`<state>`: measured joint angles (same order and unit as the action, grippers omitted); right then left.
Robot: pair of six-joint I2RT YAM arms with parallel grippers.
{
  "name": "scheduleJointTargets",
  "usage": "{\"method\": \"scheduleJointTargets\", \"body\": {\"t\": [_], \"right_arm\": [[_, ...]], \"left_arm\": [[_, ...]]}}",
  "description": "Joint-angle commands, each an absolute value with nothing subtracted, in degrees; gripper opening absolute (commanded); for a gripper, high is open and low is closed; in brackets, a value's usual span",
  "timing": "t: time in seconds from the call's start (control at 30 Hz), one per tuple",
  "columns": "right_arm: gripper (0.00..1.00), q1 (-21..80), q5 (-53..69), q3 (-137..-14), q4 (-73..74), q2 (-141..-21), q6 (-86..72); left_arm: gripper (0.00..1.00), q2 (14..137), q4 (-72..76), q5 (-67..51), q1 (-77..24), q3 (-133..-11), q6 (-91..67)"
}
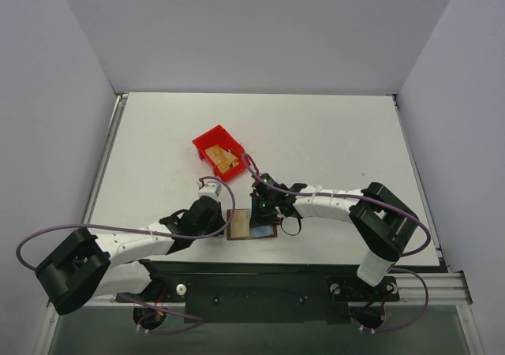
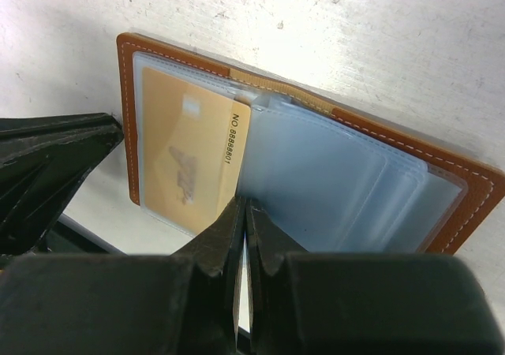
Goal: Put the credit cards into the card holder
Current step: Insert the credit card into the card holder.
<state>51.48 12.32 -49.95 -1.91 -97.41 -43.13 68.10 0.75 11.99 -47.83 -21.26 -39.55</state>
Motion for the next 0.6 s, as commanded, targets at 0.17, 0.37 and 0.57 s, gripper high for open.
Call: {"method": "scheduleJointTargets", "body": {"t": [0.17, 0.37, 0.57], "right_arm": [[0.00, 52.0, 12.7, -53.1, -0.2, -99.9, -41.6], [0.00, 52.1, 13.3, -53.8, -0.2, -100.2, -41.2], [0.00, 51.9, 11.7, -53.7, 1.8, -98.6, -40.4]], "left_arm": [[0.00, 72.7, 4.7, 10.6, -47.7, -21.8, -38.4], [0.00, 72.7, 5.1, 10.0, -47.8, -21.8, -38.7], [0.00, 72.0, 4.8, 10.1, -47.8, -21.5, -38.8]]}}
